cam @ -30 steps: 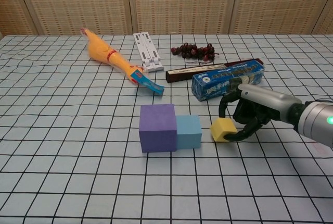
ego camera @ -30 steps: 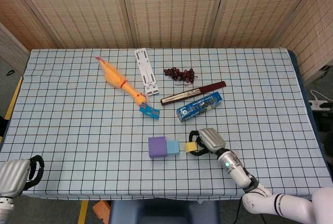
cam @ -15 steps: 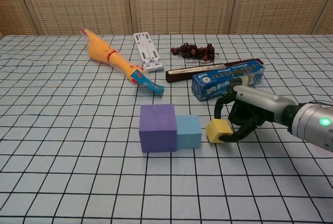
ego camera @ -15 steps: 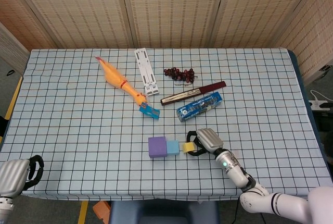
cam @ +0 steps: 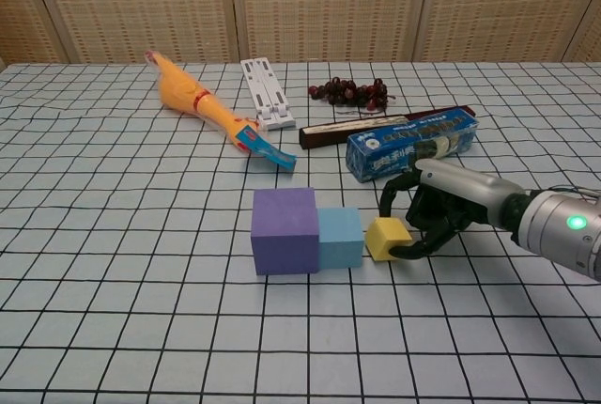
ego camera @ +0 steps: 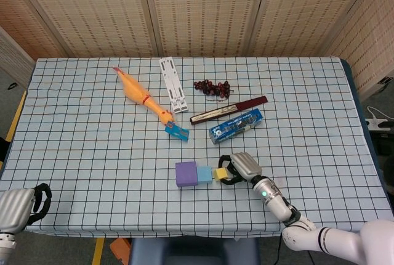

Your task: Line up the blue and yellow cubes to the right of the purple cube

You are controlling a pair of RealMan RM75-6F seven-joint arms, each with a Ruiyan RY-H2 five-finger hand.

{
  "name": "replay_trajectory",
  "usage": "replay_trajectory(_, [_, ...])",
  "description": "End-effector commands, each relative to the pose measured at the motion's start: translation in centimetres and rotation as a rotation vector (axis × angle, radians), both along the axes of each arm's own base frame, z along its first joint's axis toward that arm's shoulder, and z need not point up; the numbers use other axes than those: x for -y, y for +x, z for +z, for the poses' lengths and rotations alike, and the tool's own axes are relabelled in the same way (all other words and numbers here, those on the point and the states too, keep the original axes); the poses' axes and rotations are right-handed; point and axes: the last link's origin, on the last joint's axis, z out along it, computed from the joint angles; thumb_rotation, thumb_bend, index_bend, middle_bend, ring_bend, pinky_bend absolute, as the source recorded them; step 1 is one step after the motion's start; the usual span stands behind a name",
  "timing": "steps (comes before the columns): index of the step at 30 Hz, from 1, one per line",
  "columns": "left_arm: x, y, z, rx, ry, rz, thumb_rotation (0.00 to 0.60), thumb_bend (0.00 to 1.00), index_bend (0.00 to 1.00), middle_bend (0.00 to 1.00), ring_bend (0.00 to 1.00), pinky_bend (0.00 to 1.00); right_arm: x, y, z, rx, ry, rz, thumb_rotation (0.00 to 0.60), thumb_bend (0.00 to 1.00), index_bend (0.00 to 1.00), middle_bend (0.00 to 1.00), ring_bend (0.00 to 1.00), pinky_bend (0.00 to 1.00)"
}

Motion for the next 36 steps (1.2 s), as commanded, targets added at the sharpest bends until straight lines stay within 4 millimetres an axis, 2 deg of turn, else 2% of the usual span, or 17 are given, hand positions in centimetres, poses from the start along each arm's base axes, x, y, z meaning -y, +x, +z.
replay_trajectory(1, [0.0,0.0,0.0,0.000,-0.001,0.001,0.600,0.47,0.57,0.79,0.77,0.99,0.0,0.0,0.0,0.000,0.000,0.001,0.600,0.14,0.42,0.94,0.91,1.00])
replay_trajectory(10, [0.0,0.0,-0.1,0.000,-0.007,0.002,0.600,0.47,0.57,0.79,0.77,0.99,0.0,-0.2,0.4,0.001,0.006,0.000,0.600,0.14,0.36,0.94,0.91,1.00])
replay_trajectory(18, [-0.1,-0.1,-0.1,-0.001,-0.007,0.004,0.600,0.47,0.57,0.79,0.77,0.99,-0.3,-0.2,1.4,-0.006,0.000,0.006,0.600,0.14,0.35,0.94,0.91,1.00])
replay_trajectory(21, [0.0,0.0,-0.1,-0.002,-0.006,0.001,0.600,0.47,0.57,0.79,0.77,0.99,-0.6,-0.5,2.5,-0.035,-0.021,0.009,0.600,0.14,0.38,0.94,0.91,1.00])
replay_trajectory(22, [0.0,0.0,-0.1,-0.004,-0.005,-0.002,0.600,0.47,0.57,0.79,0.77,0.99,-0.8,-1.1,3.2,-0.091,-0.021,0.009,0.600,0.16,0.39,0.94,0.91,1.00])
replay_trajectory(25, [0.0,0.1,-0.2,-0.006,-0.008,-0.002,0.600,0.47,0.57,0.79,0.77,0.99,-1.3,-1.0,3.9,-0.141,-0.010,-0.009,0.600,0.31,0.43,0.94,0.91,1.00])
replay_trajectory(31, [0.0,0.1,-0.2,-0.009,-0.008,-0.001,0.600,0.47,0.57,0.79,0.77,0.99,-1.5,-0.7,3.9,-0.174,-0.003,-0.032,0.600,0.53,0.48,0.95,0.91,1.00])
replay_trajectory(36, [-0.1,0.0,-0.2,-0.009,-0.007,-0.002,0.600,0.47,0.57,0.79,0.77,0.99,-1.6,-0.5,3.5,-0.151,0.044,-0.056,0.600,0.61,0.50,0.95,0.91,1.00])
